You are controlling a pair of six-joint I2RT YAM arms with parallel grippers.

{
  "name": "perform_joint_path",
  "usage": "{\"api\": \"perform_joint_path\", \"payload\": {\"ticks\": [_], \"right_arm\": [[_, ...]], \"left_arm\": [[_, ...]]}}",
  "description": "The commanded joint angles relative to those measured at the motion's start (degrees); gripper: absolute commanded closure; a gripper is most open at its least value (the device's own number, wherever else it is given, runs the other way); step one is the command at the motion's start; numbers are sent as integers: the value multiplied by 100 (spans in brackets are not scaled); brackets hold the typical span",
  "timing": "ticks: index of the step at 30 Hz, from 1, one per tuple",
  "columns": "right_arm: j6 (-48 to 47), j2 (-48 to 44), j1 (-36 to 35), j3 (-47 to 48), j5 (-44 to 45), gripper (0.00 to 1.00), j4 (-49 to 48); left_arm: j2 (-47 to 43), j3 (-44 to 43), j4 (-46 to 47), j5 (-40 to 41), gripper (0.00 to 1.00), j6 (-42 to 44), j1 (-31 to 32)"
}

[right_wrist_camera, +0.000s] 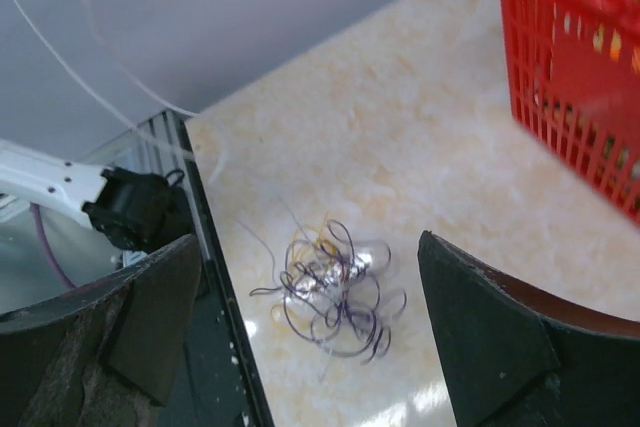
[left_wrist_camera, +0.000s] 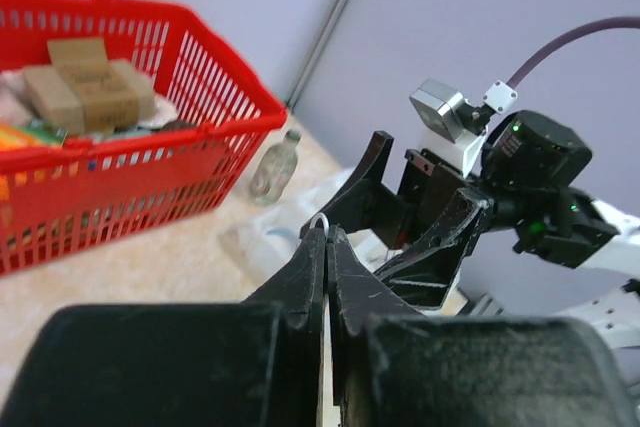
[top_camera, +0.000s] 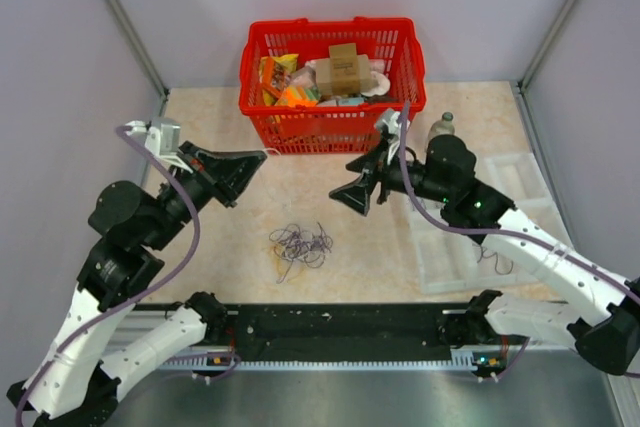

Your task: Untangle the cables

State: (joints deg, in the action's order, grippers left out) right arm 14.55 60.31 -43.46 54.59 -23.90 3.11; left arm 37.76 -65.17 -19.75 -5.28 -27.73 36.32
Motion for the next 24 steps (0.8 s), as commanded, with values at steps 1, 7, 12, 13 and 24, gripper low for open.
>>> {"api": "perform_joint_path", "payload": {"ticks": [1,7,12,13,24], "right_arm": [[-470,532,-285,1113,-562,11,-408],[-497,1201,-996,1906,-275,9,-530],[-699,1325,-1638,1775,1387,11,-601],[-664,1290,-1726,1705,1640,12,-697],[-786,1790,-2518,2099,5518,17,-733]], "left_arm": [[425,-680,-37,-183,100,-233,-2],[680,-1033,15,-61,100,-417,-2],[733,-1182,-3,132,100,-672,-2],[733,-1191,-11,193,100,-725,-2],[742,-1314,-205,581,100,-1367,-2]]}}
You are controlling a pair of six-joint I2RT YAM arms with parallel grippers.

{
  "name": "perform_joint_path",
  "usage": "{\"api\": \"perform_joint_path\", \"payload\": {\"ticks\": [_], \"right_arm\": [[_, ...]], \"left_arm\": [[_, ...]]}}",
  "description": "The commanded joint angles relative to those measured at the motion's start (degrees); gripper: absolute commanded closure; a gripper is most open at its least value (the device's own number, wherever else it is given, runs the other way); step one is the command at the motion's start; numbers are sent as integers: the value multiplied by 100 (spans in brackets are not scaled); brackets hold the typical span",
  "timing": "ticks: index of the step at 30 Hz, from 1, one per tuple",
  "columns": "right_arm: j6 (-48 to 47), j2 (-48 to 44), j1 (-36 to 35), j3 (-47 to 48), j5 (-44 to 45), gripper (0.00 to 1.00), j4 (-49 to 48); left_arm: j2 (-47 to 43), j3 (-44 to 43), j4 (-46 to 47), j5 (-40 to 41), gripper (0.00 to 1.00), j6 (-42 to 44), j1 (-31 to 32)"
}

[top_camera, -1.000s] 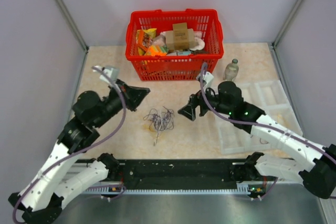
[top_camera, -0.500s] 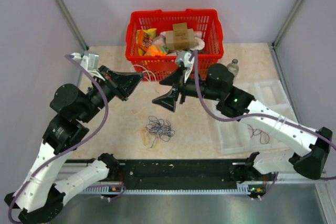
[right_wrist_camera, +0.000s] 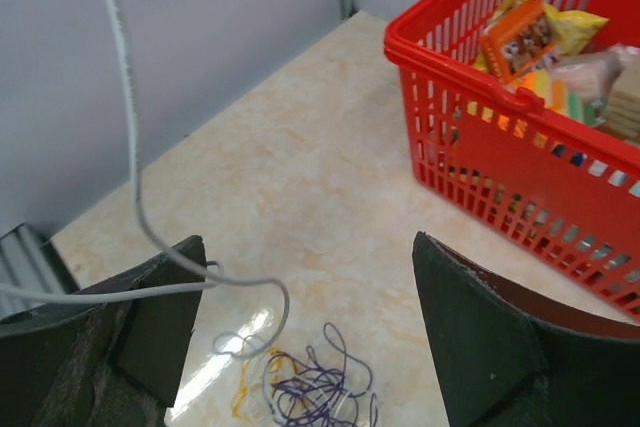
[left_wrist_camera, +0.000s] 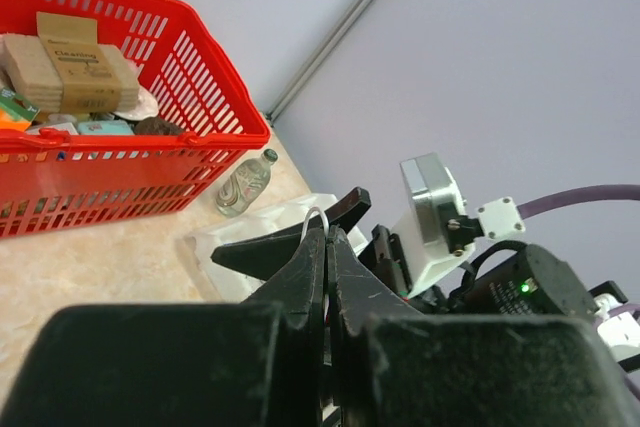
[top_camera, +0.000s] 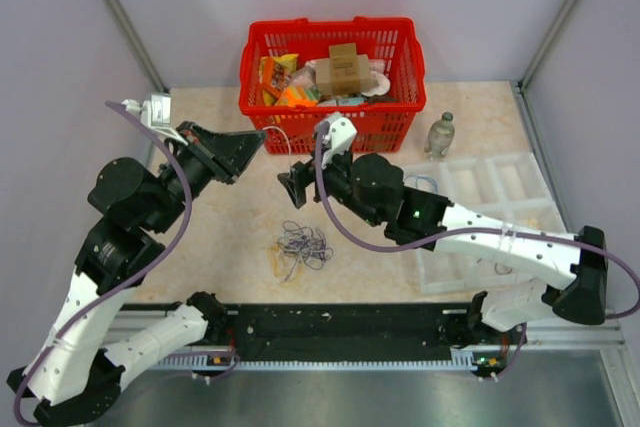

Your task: Untangle the cables

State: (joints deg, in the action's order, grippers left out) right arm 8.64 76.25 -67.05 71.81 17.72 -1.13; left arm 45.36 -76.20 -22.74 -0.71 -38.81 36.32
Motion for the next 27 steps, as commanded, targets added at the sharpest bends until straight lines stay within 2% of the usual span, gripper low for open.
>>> {"api": "perform_joint_path", "payload": {"ticks": [1,6,12,14,17,19,22,27], "right_arm": [[-240,180,-160,395,1331,23,-414],[-486,83,-160,131,515,56,-1275],[-680,153,-160,201,-57,57,-1689],[-759,162,-160,219,-188,54,-1672],[-829,40,-168,-61,-601,43,-1899],[-1066,-31,-160,-184,-918,40,-1935],[-1032,-57,-168,-290,-727,41,-2146],[-979,92,-160,-27,-567,50,-2260]], "left_arm": [[-19,-211,86,141,100,-285,-2],[-63,-167,68,220,100,-320,-2],[-45,-184,68,168,100,-338,-2],[-36,-193,77,168,100,-329,-2],[-19,-281,42,212,100,-312,-2],[-1,-334,33,220,100,-303,-2],[16,-325,103,115,100,-347,-2],[-45,-193,138,97,100,-435,-2]]}}
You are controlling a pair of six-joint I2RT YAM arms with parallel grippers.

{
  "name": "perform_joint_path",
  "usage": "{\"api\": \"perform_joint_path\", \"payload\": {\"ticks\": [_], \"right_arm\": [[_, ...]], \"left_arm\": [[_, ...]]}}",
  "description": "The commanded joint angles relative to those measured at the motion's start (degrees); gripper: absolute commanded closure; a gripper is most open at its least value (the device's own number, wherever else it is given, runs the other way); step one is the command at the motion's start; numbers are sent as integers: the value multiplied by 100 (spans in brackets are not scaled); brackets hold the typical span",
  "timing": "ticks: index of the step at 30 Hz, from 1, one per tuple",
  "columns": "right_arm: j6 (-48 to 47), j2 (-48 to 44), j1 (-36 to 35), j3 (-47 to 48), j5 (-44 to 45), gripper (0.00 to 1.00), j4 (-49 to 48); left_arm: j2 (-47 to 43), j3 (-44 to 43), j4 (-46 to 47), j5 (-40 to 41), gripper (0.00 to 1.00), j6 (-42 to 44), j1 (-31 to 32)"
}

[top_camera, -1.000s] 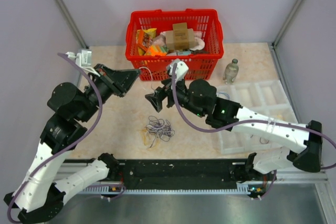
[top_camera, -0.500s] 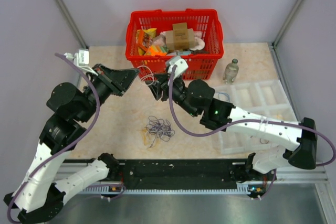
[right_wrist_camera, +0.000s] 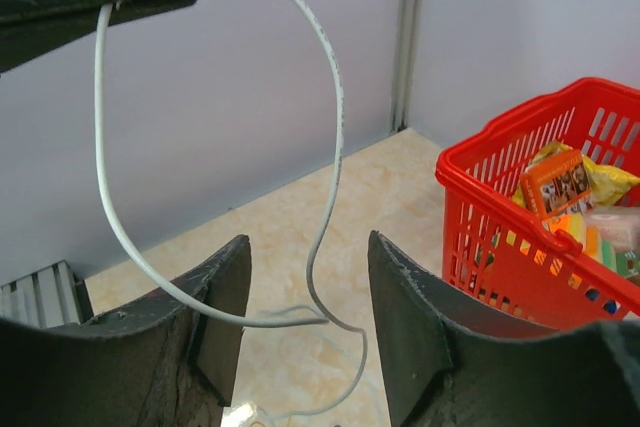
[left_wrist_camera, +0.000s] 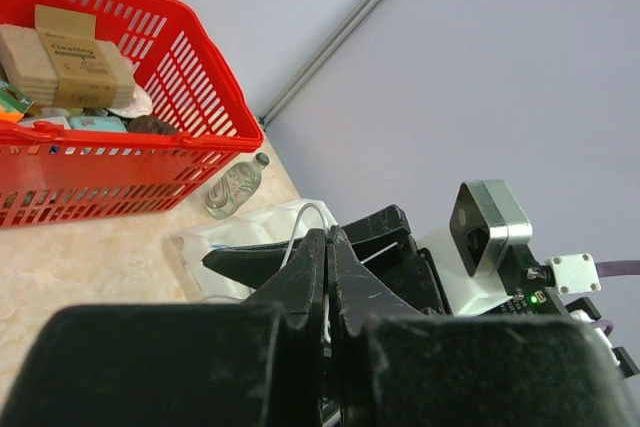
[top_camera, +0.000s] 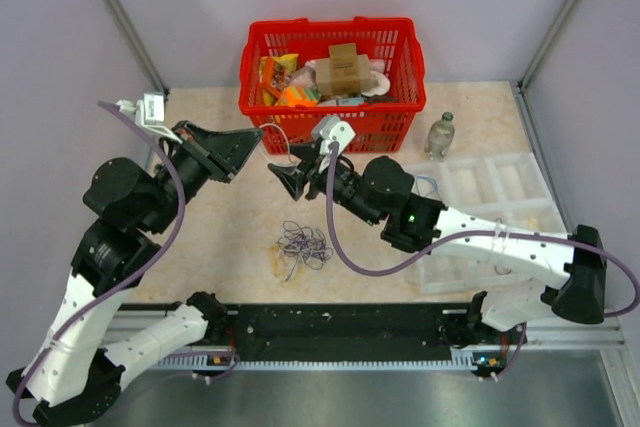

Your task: Untangle the cables

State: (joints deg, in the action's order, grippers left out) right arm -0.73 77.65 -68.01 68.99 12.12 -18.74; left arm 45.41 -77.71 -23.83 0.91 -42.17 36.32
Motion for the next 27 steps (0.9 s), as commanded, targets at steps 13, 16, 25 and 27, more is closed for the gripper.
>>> {"api": "perform_joint_path", "payload": {"ticks": [13,16,25,27], "right_arm": [[-243,-373,-46,1054,177,100,379],[-226,-338,7,1467,72,100,827],[-594,-258,42,3313,835,100,2111],[-779,-364,33,3681,950,100,2399]], "left_arm": [[-436,599,-313,663,41,754,-2],[-585,1055,-797,1392,31,851,-2],[-1166,2971,-666,1756,26,447,-2],[-1122,3235,-561,1510,25,438,7]]}}
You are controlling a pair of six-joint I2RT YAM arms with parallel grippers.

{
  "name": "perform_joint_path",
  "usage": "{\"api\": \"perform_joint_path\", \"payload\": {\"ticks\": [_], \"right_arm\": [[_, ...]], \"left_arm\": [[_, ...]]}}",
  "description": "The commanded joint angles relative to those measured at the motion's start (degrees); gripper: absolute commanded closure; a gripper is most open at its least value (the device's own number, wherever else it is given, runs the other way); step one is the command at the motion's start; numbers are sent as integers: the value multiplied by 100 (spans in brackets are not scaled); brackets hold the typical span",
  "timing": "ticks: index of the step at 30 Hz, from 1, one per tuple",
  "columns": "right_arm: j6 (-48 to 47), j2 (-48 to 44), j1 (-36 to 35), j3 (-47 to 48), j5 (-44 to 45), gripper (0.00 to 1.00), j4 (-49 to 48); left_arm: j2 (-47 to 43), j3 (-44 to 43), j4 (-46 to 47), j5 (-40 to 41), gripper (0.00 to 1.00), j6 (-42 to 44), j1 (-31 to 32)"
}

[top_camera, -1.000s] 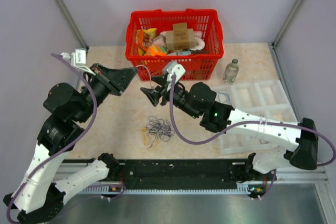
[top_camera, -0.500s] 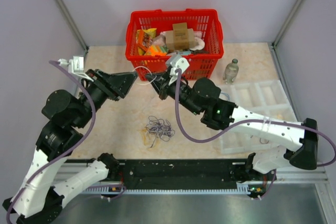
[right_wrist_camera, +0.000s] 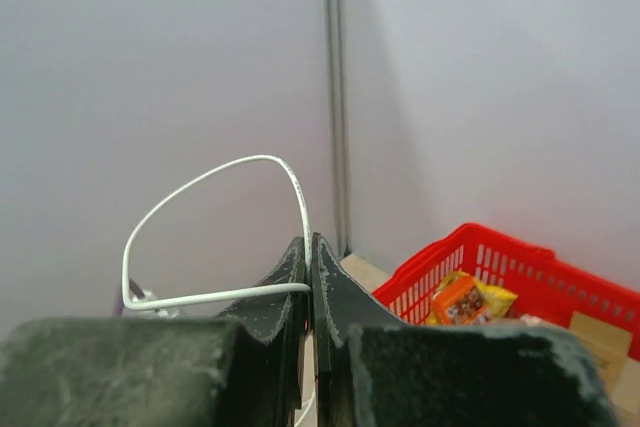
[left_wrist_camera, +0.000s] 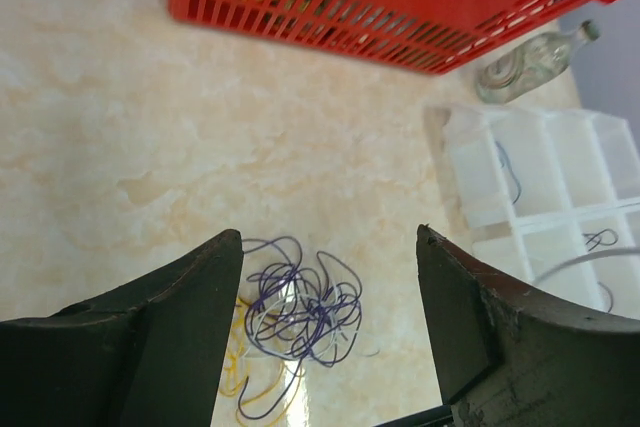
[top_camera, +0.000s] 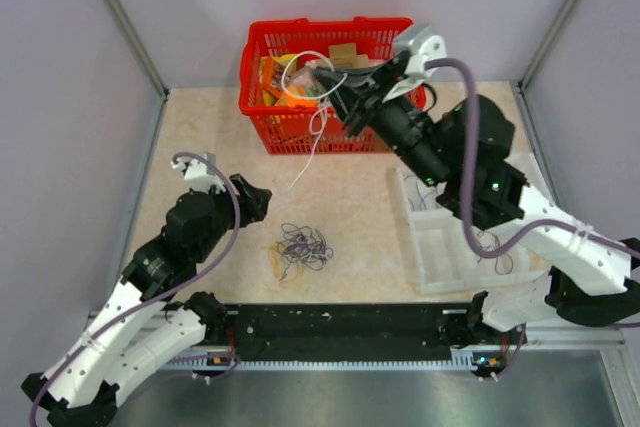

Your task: Untangle the cables

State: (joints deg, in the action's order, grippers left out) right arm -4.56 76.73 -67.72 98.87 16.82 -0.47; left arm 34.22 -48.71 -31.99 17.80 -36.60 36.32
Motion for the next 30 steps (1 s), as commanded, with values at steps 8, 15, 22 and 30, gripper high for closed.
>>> {"api": "perform_joint_path", "payload": {"ticks": [8,15,22,30], "right_arm": [[-871,-1254,14,593,2113,100,1945],[-415,-2925,31,-1430,3765,100,2779],[1042,-3594,838,-2608,3278,100,3597],[1695,-3445,1384,-3234,2626,100,3932]], "left_arm": [[173,827,939,-980,25,-102,-2],[287,670,1116,-1112,25,197,-2],[533,679,1520,-1235,25,127,-2],[446,634,1424,-1218,26,39,-2]]}}
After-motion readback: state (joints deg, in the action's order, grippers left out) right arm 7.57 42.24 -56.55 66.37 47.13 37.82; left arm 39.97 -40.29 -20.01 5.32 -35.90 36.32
